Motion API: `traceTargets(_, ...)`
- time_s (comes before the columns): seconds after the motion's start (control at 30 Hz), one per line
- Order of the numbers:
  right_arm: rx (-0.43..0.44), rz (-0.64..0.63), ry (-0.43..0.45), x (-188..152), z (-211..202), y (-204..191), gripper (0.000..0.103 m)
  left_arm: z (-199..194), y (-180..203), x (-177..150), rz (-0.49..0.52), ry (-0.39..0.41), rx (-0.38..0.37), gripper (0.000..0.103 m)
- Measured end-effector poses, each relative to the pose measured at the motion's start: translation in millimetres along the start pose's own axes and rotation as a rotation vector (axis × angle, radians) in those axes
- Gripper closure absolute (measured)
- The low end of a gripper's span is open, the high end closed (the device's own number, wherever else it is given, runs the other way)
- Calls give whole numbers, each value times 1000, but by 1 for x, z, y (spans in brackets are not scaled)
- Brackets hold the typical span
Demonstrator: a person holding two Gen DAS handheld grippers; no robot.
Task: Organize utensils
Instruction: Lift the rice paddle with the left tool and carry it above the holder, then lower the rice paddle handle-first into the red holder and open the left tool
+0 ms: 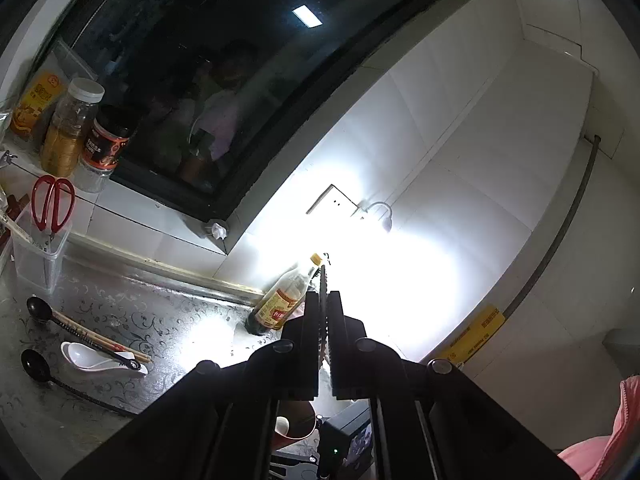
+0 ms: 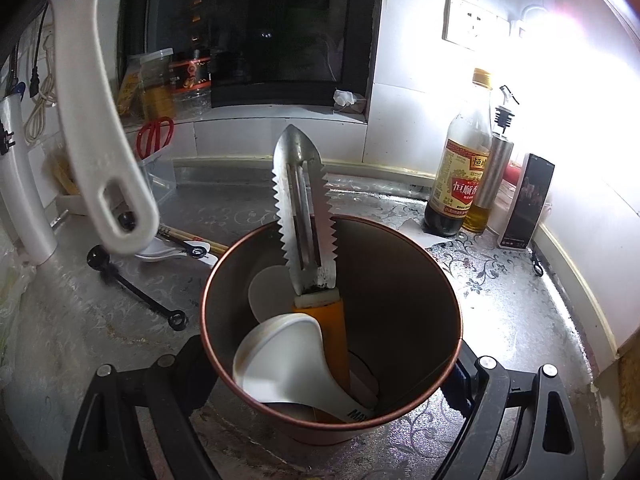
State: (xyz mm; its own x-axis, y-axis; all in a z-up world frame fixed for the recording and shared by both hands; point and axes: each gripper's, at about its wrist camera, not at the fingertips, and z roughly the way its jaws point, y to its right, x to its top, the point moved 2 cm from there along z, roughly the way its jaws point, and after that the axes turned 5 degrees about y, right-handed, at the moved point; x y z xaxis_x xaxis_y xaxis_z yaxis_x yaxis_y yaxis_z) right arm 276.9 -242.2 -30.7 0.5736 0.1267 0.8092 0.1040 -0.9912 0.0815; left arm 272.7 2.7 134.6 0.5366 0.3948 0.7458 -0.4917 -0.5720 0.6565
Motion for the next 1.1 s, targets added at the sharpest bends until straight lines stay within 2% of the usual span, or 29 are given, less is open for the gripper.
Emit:
traceTargets(0.23, 3, 0, 0, 0, 0, 1, 12, 11, 3, -6, 20, -39, 4, 100)
traceTargets(0.67, 13, -16, 2, 1, 2, 0, 12, 43, 22, 2, 110, -39, -4, 100)
traceTargets(1.1, 12, -16, 2, 1, 2, -1, 12, 65, 17, -10, 98, -61, -13, 100)
